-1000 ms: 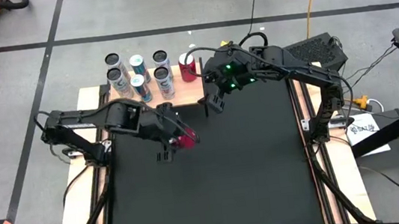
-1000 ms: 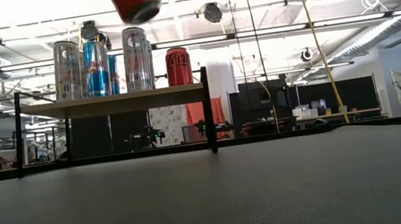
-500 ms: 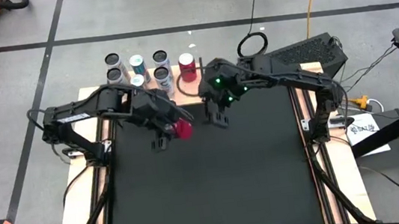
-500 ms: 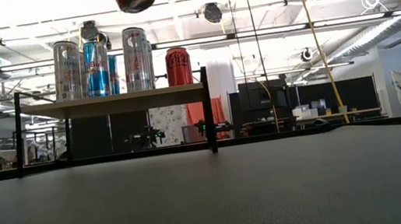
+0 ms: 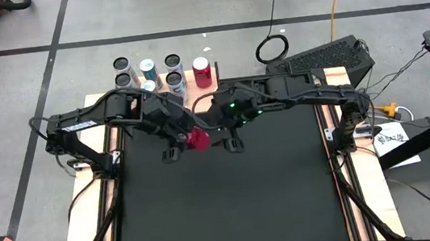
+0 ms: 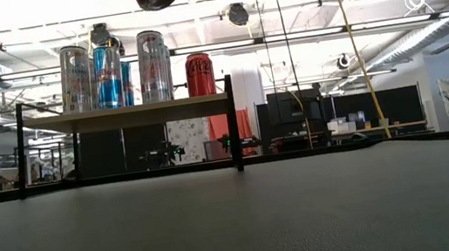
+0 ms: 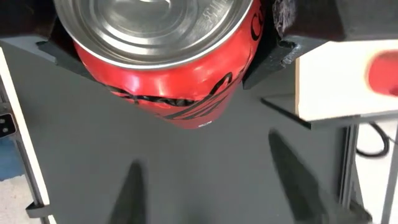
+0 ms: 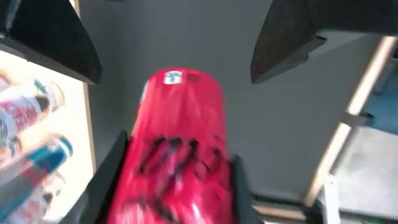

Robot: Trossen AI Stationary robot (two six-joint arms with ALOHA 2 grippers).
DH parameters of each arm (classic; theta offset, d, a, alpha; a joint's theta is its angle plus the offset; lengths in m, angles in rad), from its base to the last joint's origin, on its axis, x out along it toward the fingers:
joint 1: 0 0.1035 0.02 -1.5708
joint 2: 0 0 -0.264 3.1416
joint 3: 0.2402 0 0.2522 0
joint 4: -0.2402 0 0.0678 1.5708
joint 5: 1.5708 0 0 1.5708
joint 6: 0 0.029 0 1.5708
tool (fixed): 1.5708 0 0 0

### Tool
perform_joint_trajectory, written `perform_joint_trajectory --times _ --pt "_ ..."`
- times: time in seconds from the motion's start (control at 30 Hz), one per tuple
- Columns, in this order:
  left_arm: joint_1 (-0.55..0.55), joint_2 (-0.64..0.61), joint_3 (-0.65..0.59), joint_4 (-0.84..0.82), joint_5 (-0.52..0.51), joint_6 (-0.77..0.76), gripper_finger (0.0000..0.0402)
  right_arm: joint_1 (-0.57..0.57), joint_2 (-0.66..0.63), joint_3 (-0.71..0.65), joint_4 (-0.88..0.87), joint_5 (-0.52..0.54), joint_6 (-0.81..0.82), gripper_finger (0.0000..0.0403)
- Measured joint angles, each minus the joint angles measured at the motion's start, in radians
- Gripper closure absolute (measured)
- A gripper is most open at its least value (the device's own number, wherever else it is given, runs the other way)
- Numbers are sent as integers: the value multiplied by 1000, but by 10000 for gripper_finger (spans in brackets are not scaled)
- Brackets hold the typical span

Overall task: Place canned beverage on shelf
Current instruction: Put the red black soda can on the shelf aligned with the red black soda can

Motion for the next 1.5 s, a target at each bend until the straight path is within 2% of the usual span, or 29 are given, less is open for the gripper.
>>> perform_joint_trajectory --times 0.2,0.5,1.13,1.27,1.5 --pt "0 -3 0 48 1 52 115 7 1 -68 71 18 -5 9" --pt "0 -3 0 87 24 76 115 8 1 -88 184 18 4 9" --pt "0 -3 -2 161 55 128 115 8 1 -88 212 13 -23 13" --pt "0 -3 -2 162 55 128 115 8 1 -88 208 12 -24 40" --pt "1 -3 -2 162 53 130 115 8 1 -88 204 6 -5 129"
